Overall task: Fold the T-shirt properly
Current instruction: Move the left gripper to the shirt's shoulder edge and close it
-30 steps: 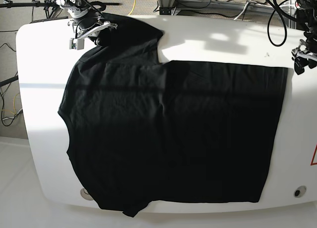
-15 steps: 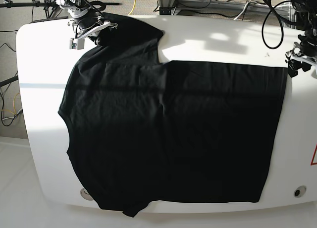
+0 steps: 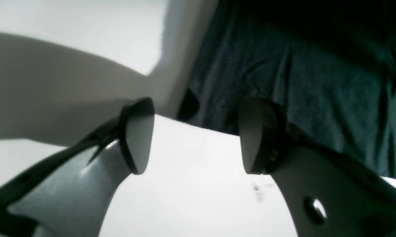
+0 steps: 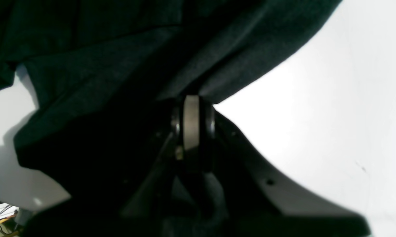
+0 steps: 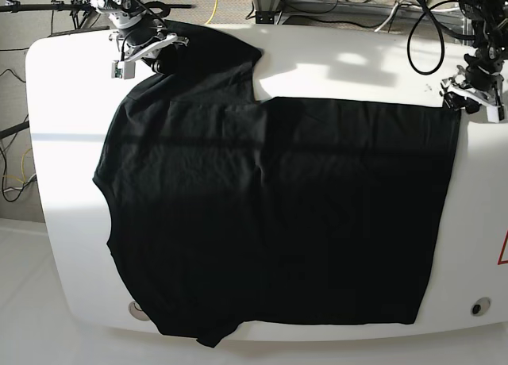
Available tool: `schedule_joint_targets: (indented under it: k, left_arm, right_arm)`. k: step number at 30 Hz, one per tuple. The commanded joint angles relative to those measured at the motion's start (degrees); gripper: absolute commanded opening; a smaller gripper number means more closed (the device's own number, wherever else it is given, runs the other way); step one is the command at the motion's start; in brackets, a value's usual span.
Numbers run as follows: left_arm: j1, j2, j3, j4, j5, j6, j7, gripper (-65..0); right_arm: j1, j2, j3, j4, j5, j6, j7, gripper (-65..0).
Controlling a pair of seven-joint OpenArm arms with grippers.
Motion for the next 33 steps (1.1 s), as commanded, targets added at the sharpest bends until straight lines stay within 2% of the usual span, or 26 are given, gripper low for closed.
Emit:
schedule_joint_targets:
  k: [1, 12, 18, 26, 33]
  left_arm:
    - [-0.4, -1.0, 0.0, 0.7, -0.9, -0.6, -1.5, -28.0]
    - [-0.8, -0.8, 0.8, 0.1, -0.5, -1.1, -1.7, -28.6]
    - [-0.8, 0.0, 0.9, -0.2, -0.8, -3.2, -0.9, -29.0]
    - [-0.9, 0.1, 0.9, -0.6, -0.8, -3.6, -0.5, -31.3]
    - [-1.1, 0.4, 1.1, -1.1, -0.4, -3.7, -0.3, -28.1]
  right_arm:
    - [-0.7, 0.2, 0.0, 0.0, -0.7, 0.0, -2.4, -65.0]
    - [-0.9, 0.3, 0.0, 0.4, -0.9, 0.2, -2.4, -64.8]
    - [-0.8, 0.3, -0.3, 0.0, -0.8, 0.4, -2.1, -64.5]
    - [-0.9, 0.4, -0.3, 0.1, -0.8, 0.4, -2.1, -64.5]
    - [-0.7, 0.3, -0.4, 0.1, -1.0, 1.0, -1.7, -64.4]
